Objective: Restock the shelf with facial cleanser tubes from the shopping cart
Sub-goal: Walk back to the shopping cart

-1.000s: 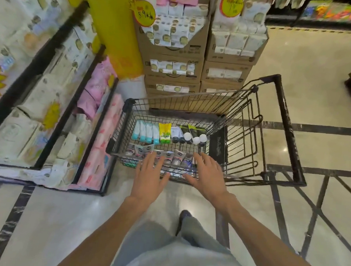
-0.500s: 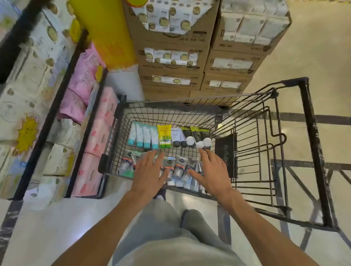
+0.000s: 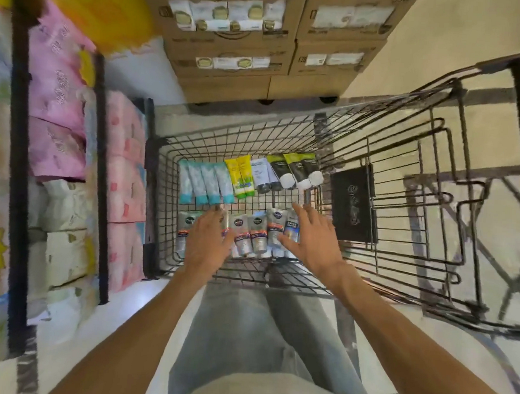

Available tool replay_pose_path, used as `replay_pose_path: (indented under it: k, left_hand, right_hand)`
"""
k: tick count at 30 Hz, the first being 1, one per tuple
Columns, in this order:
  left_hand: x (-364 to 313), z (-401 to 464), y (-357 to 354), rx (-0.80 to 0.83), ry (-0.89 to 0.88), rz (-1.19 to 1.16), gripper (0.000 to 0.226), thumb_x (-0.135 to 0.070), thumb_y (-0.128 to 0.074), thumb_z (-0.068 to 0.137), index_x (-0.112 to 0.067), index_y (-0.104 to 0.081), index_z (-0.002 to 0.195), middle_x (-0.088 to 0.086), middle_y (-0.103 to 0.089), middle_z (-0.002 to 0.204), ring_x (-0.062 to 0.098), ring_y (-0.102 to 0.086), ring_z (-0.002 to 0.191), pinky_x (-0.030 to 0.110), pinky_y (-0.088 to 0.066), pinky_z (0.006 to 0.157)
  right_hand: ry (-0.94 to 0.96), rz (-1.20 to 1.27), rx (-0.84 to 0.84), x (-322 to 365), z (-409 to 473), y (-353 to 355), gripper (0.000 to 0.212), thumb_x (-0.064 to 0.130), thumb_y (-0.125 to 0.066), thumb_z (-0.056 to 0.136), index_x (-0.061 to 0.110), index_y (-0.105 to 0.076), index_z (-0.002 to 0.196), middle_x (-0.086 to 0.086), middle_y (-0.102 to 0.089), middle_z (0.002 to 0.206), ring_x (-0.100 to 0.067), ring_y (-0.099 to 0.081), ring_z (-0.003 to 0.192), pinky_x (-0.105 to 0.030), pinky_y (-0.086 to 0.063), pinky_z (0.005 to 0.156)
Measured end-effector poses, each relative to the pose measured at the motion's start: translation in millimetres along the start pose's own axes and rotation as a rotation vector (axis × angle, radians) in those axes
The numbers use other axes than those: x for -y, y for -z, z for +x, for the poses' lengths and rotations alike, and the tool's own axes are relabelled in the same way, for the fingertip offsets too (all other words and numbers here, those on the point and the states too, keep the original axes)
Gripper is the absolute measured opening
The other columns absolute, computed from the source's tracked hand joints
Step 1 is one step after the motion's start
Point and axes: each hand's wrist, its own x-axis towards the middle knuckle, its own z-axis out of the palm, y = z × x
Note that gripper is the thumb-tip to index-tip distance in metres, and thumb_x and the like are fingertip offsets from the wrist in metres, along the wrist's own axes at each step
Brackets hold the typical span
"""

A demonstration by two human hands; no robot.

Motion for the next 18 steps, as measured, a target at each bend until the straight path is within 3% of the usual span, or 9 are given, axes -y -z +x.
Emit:
replay_pose_path:
  k: [3, 8, 13, 18]
  left_hand:
    - [30.8, 20.5, -26.1, 0.037, 0.091, -0.047, 0.061, -0.061, -0.044, 0.095, -0.023, -0.051, 0.142, 0.006, -0.06, 0.14, 0.028, -0.052, 0.132, 0.05, -0.046, 0.109]
    - [62.3, 45.4, -56.1, 0.051, 0.2, -0.09, 0.055, -0.03, -0.063, 0.096, -0.01, -0.049, 0.145, 0.018, -0.056, 0.141, 0.038, -0.05, 0.132, 0.052, -0.043, 0.109]
    - [95.3, 61.7, -95.4, 0.107, 0.376, -0.146, 0.061, -0.038, -0.065, 0.092, -0.025, -0.042, 0.147, 0.013, -0.058, 0.129, 0.033, -0.055, 0.123, 0.052, -0.05, 0.101]
    - [97.2, 78.7, -113.6, 0.061, 0.494, -0.051, 0.057, -0.032, -0.071, 0.092, -0.011, -0.044, 0.137, 0.017, -0.053, 0.132, 0.036, -0.055, 0.121, 0.051, -0.053, 0.098]
  right_hand:
    - [0.013, 0.013, 0.072, 9.6, 19.7, -22.7, 0.082, 0.059, -0.061, 0.092, 0.02, -0.03, 0.157, -0.009, -0.036, 0.158, -0.033, -0.034, 0.146, -0.052, -0.027, 0.12]
    - [0.038, 0.007, 0.17, 22.6, 53.6, -68.1, 0.085, 0.063, -0.057, 0.092, 0.02, -0.026, 0.158, -0.01, -0.038, 0.154, -0.032, -0.036, 0.143, -0.048, -0.03, 0.116]
    - [0.051, 0.049, 0.204, 23.9, 76.7, -114.4, 0.085, 0.065, -0.057, 0.092, 0.019, -0.028, 0.157, -0.01, -0.037, 0.157, -0.032, -0.039, 0.142, -0.049, -0.032, 0.117]
    - [0.059, 0.06, 0.247, 19.2, 89.0, -143.7, 0.083, 0.063, -0.057, 0.094, 0.021, -0.026, 0.158, -0.01, -0.034, 0.161, -0.031, -0.034, 0.147, -0.049, -0.027, 0.119]
